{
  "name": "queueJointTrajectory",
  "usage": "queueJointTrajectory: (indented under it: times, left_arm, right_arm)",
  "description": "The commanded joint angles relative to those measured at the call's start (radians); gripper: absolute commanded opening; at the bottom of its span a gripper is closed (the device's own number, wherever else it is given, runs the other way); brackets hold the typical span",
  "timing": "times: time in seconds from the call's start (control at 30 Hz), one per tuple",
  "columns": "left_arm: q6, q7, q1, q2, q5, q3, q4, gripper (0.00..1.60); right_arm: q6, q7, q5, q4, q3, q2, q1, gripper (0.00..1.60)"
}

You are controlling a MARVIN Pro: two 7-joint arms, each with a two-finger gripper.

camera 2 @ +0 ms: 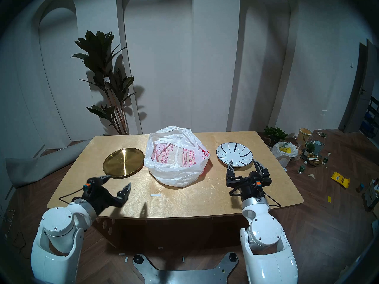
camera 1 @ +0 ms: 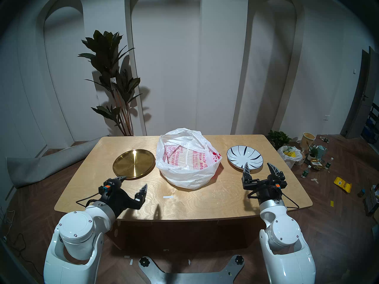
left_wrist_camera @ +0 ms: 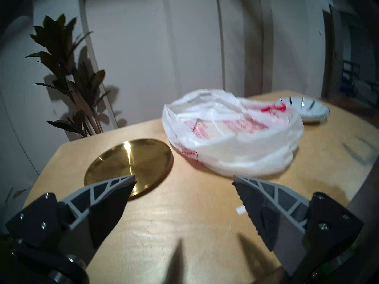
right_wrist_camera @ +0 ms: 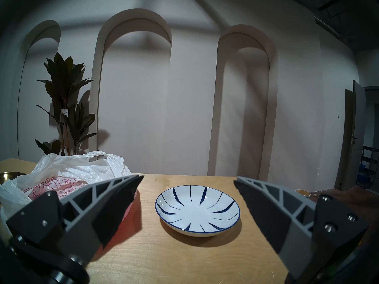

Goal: Bag the groceries: heavy items first, fragile items on top

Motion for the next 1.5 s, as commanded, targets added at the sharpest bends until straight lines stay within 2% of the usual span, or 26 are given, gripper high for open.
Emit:
queueJointTrajectory:
  times: [0.0, 0.2, 0.4, 0.57, 0.8, 0.9, 1.27, 1.47]
  left_arm:
    - [0.082, -0.029, 0.018, 0.116, 0.170, 0.061, 0.013, 1.60]
    - [0.153, -0.022, -0.022, 0.189, 0.328, 0.070, -0.013, 1.60]
    - [0.194, -0.017, -0.082, 0.255, 0.458, 0.075, -0.083, 1.60]
    - [0.221, -0.026, -0.111, 0.314, 0.569, 0.128, -0.105, 1.60]
    - [0.233, -0.039, -0.126, 0.389, 0.691, 0.240, -0.015, 1.60]
    - [0.237, -0.043, -0.155, 0.420, 0.747, 0.279, 0.027, 1.60]
    - [0.226, -0.077, -0.294, 0.537, 0.930, 0.333, 0.139, 1.60]
    - [0.189, -0.104, -0.348, 0.562, 1.011, 0.396, 0.184, 1.60]
  right_arm:
    - [-0.004, 0.000, -0.001, -0.013, 0.000, 0.001, 0.006, 1.60]
    - [-0.005, 0.001, 0.001, -0.009, 0.001, 0.001, 0.008, 1.60]
    - [-0.005, 0.003, 0.003, -0.006, 0.001, 0.001, 0.009, 1.60]
    - [-0.006, 0.004, 0.004, -0.006, 0.001, 0.001, 0.010, 1.60]
    - [-0.006, 0.006, 0.006, -0.003, 0.002, 0.001, 0.011, 1.60]
    - [-0.006, 0.007, 0.007, -0.002, 0.002, 0.001, 0.012, 1.60]
    - [-0.006, 0.009, 0.009, 0.001, 0.003, 0.001, 0.014, 1.60]
    - [-0.006, 0.011, 0.010, 0.001, 0.004, 0.001, 0.015, 1.60]
